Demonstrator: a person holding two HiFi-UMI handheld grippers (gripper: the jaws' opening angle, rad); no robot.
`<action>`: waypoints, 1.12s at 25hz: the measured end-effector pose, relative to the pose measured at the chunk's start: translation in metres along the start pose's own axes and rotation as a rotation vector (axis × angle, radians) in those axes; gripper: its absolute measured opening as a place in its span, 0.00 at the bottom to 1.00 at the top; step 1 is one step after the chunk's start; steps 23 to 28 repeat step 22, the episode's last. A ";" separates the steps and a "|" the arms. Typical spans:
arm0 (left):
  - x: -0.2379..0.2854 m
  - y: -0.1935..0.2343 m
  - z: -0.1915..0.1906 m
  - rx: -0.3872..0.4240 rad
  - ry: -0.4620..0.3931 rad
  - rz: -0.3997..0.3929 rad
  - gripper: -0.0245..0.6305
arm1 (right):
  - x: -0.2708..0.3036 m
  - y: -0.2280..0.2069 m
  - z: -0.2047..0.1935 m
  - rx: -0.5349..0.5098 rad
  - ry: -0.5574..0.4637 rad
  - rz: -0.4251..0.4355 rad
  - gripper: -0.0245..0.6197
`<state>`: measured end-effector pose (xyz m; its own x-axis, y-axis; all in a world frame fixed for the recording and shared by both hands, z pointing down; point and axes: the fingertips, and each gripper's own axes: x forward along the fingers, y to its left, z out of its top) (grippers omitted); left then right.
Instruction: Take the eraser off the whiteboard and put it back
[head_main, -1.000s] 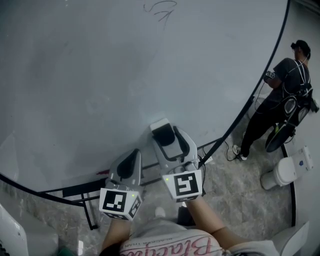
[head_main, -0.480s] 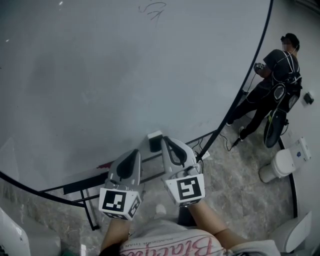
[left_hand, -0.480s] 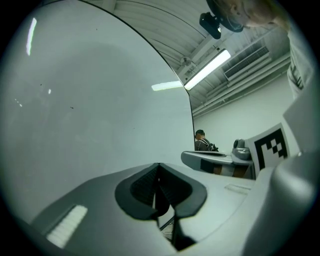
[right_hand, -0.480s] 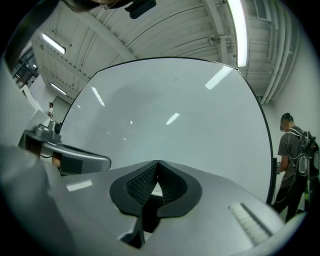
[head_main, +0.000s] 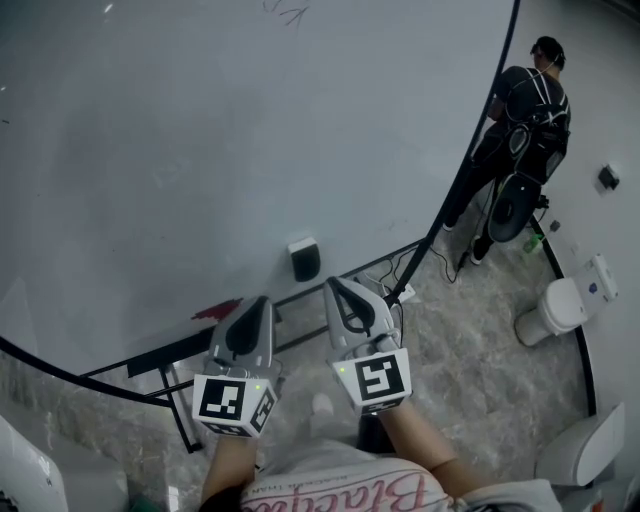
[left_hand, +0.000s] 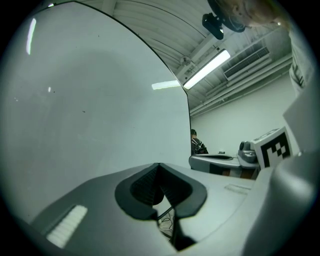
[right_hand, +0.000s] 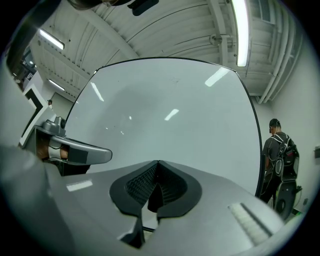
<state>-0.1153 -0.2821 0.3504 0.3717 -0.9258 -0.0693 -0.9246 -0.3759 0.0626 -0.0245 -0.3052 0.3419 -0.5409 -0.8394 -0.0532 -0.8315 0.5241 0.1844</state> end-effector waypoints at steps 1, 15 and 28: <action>-0.002 -0.003 0.000 0.002 -0.001 -0.005 0.04 | -0.003 0.001 0.002 -0.002 -0.003 -0.002 0.04; -0.047 -0.030 0.010 0.016 -0.027 -0.017 0.04 | -0.052 0.030 0.011 -0.007 -0.002 0.007 0.04; -0.077 -0.036 0.019 0.022 -0.048 -0.003 0.04 | -0.074 0.050 0.023 -0.004 -0.009 0.013 0.04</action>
